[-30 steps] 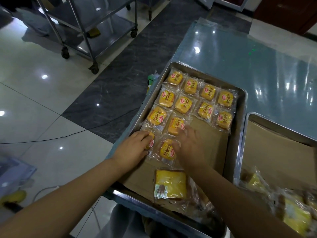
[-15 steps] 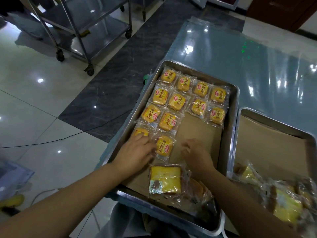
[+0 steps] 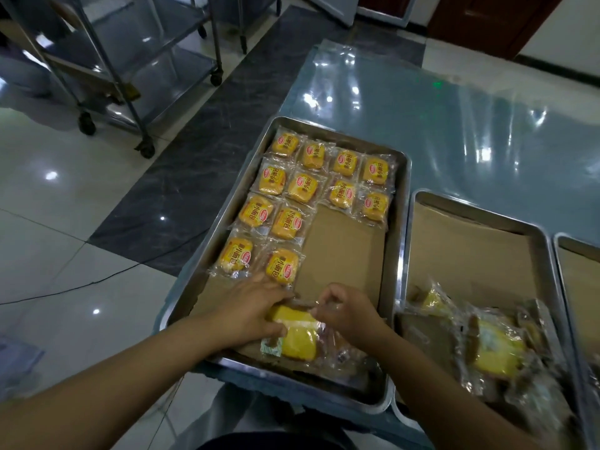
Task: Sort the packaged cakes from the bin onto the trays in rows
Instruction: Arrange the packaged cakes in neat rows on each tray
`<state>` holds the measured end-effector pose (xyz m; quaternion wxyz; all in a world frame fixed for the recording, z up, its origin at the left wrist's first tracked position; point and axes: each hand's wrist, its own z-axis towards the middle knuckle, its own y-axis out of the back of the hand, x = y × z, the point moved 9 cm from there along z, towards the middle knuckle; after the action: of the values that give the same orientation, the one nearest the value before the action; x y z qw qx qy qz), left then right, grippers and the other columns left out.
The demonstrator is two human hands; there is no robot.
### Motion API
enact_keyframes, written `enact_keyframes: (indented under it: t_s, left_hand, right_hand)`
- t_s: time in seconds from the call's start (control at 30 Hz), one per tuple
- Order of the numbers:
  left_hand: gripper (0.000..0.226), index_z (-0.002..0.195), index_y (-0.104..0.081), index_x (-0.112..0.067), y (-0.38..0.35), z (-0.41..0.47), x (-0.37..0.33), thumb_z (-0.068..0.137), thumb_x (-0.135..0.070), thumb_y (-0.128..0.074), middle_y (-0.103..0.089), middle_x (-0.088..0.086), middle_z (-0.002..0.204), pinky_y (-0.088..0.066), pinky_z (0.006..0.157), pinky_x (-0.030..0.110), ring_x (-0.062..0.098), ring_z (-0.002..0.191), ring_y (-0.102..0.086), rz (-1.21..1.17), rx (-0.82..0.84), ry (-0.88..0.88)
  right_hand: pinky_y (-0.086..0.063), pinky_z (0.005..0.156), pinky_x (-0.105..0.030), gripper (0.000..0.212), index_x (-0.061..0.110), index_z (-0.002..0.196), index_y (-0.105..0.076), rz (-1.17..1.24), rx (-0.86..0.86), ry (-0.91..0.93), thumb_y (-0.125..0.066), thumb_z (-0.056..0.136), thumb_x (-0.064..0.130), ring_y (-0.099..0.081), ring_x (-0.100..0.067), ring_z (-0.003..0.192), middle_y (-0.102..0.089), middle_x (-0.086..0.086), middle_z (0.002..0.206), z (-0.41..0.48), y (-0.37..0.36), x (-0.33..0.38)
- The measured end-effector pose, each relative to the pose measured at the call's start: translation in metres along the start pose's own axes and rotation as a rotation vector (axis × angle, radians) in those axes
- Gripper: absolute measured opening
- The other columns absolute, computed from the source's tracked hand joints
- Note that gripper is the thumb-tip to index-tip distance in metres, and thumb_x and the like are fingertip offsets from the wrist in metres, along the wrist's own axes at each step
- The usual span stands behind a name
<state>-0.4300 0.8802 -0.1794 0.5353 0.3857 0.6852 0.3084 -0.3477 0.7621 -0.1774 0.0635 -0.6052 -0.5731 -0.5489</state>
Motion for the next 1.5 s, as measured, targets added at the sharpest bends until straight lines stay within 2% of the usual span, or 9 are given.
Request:
enact_keyframes:
  t_s: [0.23, 0.37, 0.5, 0.7, 0.9, 1.03, 1.13, 1.33, 1.5]
  left_hand:
    - [0.022, 0.086, -0.059, -0.035, 0.021, 0.031, -0.013, 0.074, -0.029, -0.076, -0.061, -0.013, 0.091, -0.047, 0.074, 0.026, 0.005, 0.085, -0.057, -0.406, 0.119, 0.05]
    - [0.023, 0.086, -0.061, -0.032, 0.035, 0.059, -0.029, 0.076, -0.018, -0.076, -0.065, -0.007, 0.089, -0.052, 0.071, 0.027, 0.006, 0.08, -0.062, -0.579, 0.068, 0.041]
    - [0.026, 0.094, -0.06, -0.035, 0.041, 0.085, -0.056, 0.079, -0.018, -0.073, -0.06, -0.018, 0.087, -0.039, 0.057, 0.005, -0.011, 0.071, -0.056, -0.67, -0.027, 0.033]
    - [0.032, 0.11, -0.052, -0.039, 0.042, 0.137, -0.094, 0.089, -0.017, -0.06, -0.056, -0.023, 0.098, -0.038, 0.066, 0.011, -0.008, 0.09, -0.052, -0.739, -0.236, 0.098]
    - [0.026, 0.112, -0.054, -0.025, 0.009, 0.189, -0.12, 0.089, -0.013, -0.059, -0.057, -0.011, 0.103, -0.038, 0.072, 0.007, 0.0, 0.094, -0.053, -0.702, -0.258, 0.147]
    - [0.036, 0.125, -0.053, -0.023, -0.009, 0.211, -0.138, 0.09, -0.015, -0.057, -0.058, -0.006, 0.105, -0.049, 0.082, 0.025, 0.006, 0.093, -0.056, -0.614, -0.256, 0.163]
    - [0.042, 0.13, -0.051, -0.024, -0.013, 0.22, -0.151, 0.09, -0.014, -0.057, -0.057, -0.003, 0.105, -0.047, 0.065, 0.022, 0.002, 0.074, -0.053, -0.43, -0.243, 0.122]
    - [0.035, 0.123, -0.059, -0.017, -0.012, 0.221, -0.155, 0.09, -0.009, -0.056, -0.059, 0.0, 0.117, -0.048, 0.084, 0.033, 0.013, 0.097, -0.057, -0.341, -0.262, 0.08]
    - [0.03, 0.118, -0.062, -0.016, -0.01, 0.212, -0.148, 0.09, -0.009, -0.055, -0.06, -0.002, 0.116, -0.048, 0.085, 0.031, 0.012, 0.098, -0.057, -0.278, -0.267, 0.066]
  right_hand:
    - [-0.053, 0.063, -0.021, 0.013, 0.013, 0.087, -0.059, 0.403, -0.246, -0.14, -0.069, 0.081, 0.007, -0.063, -0.015, 0.076, -0.065, -0.003, 0.082, -0.019, 0.048, -0.009]
    - [-0.056, 0.075, -0.03, 0.037, 0.014, 0.116, -0.052, 0.665, -0.246, -0.208, -0.068, 0.082, 0.008, -0.067, -0.018, 0.092, -0.067, -0.006, 0.102, -0.033, 0.061, -0.026]
    - [-0.055, 0.066, -0.026, 0.022, 0.014, 0.098, -0.062, 0.58, -0.234, -0.146, -0.062, 0.083, -0.002, -0.069, -0.018, 0.081, -0.071, -0.004, 0.087, -0.047, 0.089, -0.035]
    - [-0.051, 0.053, -0.024, 0.016, 0.012, 0.082, -0.066, 0.556, -0.637, -0.019, -0.064, 0.078, -0.004, -0.062, -0.011, 0.06, -0.067, 0.001, 0.066, -0.057, 0.19, -0.07]
    - [-0.036, 0.058, -0.029, 0.021, 0.023, 0.07, -0.058, 0.132, -0.753, -0.05, -0.056, 0.085, 0.009, -0.046, -0.012, 0.063, -0.054, 0.003, 0.067, -0.025, 0.264, -0.135]
    - [-0.043, 0.081, -0.034, 0.012, 0.015, 0.091, -0.066, -0.178, -0.648, -0.015, -0.057, 0.088, 0.009, -0.054, -0.021, 0.09, -0.059, 0.001, 0.094, 0.008, 0.267, -0.154]
    - [-0.044, 0.088, -0.033, 0.02, 0.009, 0.105, -0.068, -0.381, -0.522, 0.023, -0.057, 0.089, 0.01, -0.056, -0.027, 0.101, -0.059, -0.009, 0.116, 0.027, 0.255, -0.16]
    - [-0.034, 0.097, -0.028, 0.031, 0.015, 0.121, -0.062, -0.549, -0.321, 0.007, -0.056, 0.091, 0.017, -0.044, -0.027, 0.122, -0.045, -0.009, 0.14, 0.048, 0.237, -0.168]
    - [-0.04, 0.096, -0.034, 0.03, 0.012, 0.117, -0.065, -0.61, -0.362, 0.055, -0.061, 0.088, 0.021, -0.046, -0.032, 0.121, -0.053, -0.014, 0.133, 0.044, 0.233, -0.162]
